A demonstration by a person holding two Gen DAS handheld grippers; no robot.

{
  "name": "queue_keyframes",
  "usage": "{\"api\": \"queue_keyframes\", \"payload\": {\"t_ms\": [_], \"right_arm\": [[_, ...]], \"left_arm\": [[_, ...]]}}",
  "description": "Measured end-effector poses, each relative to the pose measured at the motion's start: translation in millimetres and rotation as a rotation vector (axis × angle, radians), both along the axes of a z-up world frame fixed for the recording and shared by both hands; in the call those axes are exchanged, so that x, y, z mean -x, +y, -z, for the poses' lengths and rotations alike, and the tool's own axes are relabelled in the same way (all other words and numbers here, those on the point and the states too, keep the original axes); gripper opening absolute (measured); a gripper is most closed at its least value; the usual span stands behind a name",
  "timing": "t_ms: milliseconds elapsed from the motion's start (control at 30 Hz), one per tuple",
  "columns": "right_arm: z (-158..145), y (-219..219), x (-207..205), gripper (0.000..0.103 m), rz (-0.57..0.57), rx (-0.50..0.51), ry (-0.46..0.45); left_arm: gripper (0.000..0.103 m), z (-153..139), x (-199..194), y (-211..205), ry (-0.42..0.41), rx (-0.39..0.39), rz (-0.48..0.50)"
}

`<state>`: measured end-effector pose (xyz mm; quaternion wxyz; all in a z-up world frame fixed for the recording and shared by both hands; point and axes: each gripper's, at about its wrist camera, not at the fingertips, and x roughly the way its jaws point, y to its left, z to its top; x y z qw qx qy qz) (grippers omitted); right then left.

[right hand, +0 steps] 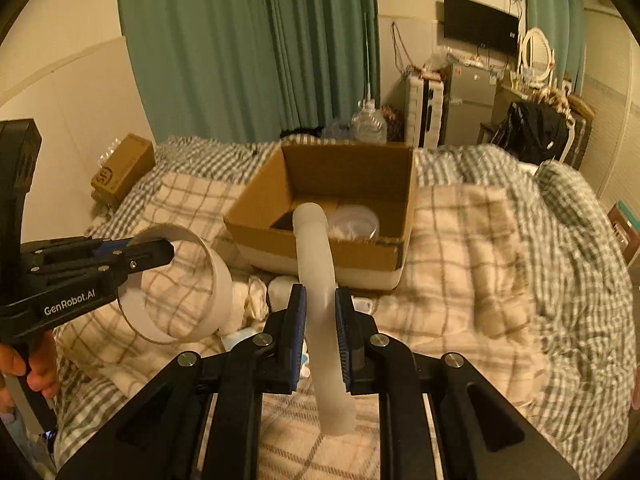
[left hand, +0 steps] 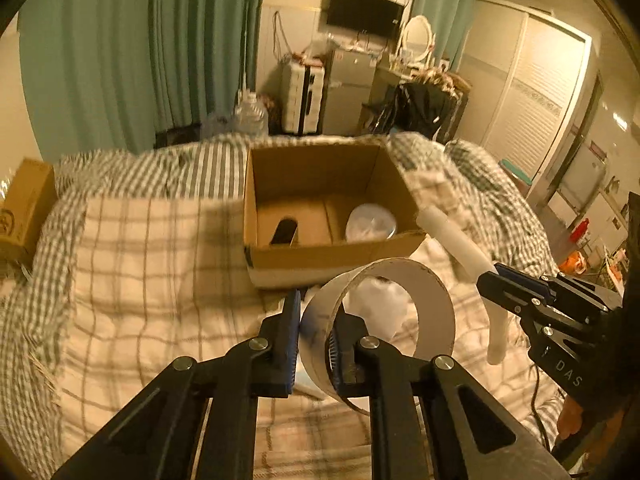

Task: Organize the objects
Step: 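Carry the tube and tape roll over the box and release both inside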

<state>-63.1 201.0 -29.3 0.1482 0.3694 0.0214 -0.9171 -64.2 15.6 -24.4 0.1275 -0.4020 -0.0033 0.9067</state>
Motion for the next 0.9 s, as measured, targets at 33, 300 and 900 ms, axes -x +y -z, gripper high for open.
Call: {"api": "queue_keyframes", "payload": {"t_ms": [33,300,900], "right_arm": [[-7.3,0.4,-4.0,0.014,0.002,-0.002,0.015],[-51.3,-5.2,-18.0,0.014,-0.004,-0.014,0.099],[-111.9,-38.4,75.2,0.014,-0.061,-0.028,0.185]], "left_arm": [[0.013,-6.8,-2.3,1.8,0.016,0.009,0.002],[0.013,-48.9,-2.3,4.5,0.095,0.041,-0.011],[0.013,-68.4,108.4,6.4,0.112,0.063,-0.086]]}}
